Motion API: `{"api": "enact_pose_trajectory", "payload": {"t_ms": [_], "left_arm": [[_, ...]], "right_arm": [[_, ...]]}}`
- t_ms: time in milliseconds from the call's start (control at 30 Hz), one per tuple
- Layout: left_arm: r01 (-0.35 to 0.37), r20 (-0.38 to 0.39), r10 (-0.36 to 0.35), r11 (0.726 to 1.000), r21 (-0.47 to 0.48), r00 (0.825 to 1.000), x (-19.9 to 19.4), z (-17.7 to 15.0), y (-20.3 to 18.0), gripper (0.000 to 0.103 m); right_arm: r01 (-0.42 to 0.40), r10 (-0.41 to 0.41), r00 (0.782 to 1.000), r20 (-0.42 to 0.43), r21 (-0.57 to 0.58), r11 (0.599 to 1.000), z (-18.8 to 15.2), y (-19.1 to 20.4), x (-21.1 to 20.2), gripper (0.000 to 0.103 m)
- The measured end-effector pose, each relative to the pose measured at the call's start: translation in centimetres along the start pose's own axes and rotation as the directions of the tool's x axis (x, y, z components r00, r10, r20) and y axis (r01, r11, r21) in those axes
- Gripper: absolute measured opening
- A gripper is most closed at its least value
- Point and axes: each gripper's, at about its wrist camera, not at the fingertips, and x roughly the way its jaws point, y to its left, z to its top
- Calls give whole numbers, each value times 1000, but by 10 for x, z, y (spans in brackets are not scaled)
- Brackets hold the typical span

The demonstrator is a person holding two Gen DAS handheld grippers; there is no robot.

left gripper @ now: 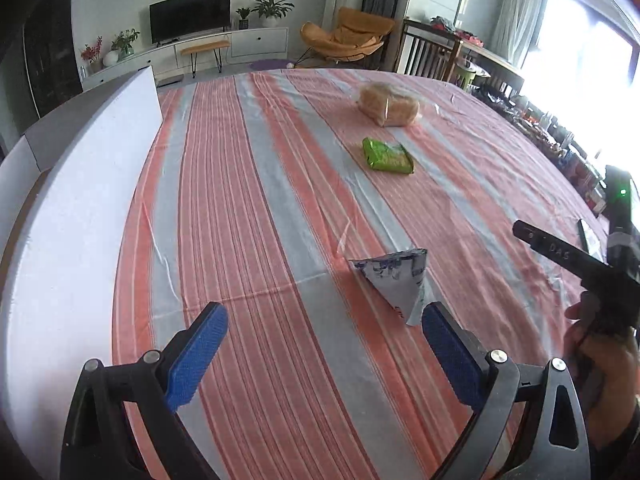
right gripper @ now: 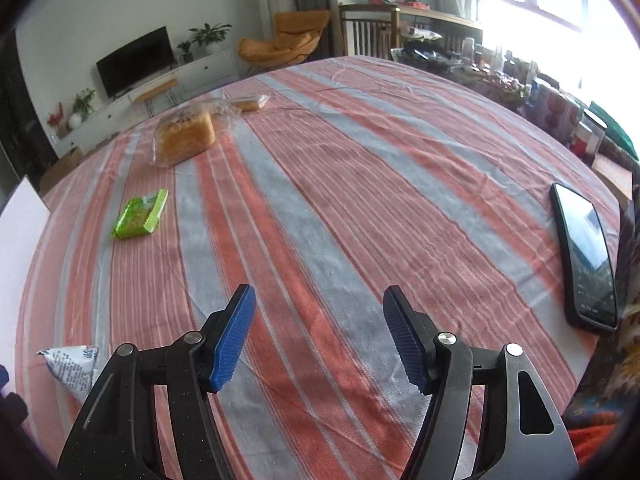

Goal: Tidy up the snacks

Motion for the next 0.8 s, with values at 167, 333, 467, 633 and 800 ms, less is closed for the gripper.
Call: {"api": "enact_pose_trajectory", "payload": {"t_ms": [167, 333, 467, 633, 800], "left_arm": [[-39, -18, 38, 998, -53, 999, 28, -9, 18, 97], [-74, -5, 74, 997, -27, 997, 37, -13, 20, 97], [-83, 4, 83, 997, 10, 997, 35, -14, 17, 98], [-57, 10, 57, 998, -1, 998, 32, -14, 21, 102], [-61, 5, 61, 998, 6, 998, 33, -13, 20, 102]], "right_arm": [[12, -12, 1000, -12, 14, 1000, -2, -4, 10, 73], [71, -72, 997, -15, -65, 995, -5, 9, 16, 80], [67, -68, 998, -12, -64, 996, -6, 7, 17, 84], [69, -70, 997, -12, -68, 995, -6, 8, 17, 85], [66, -67, 998, -12, -69, 995, -6, 8, 17, 86]]}}
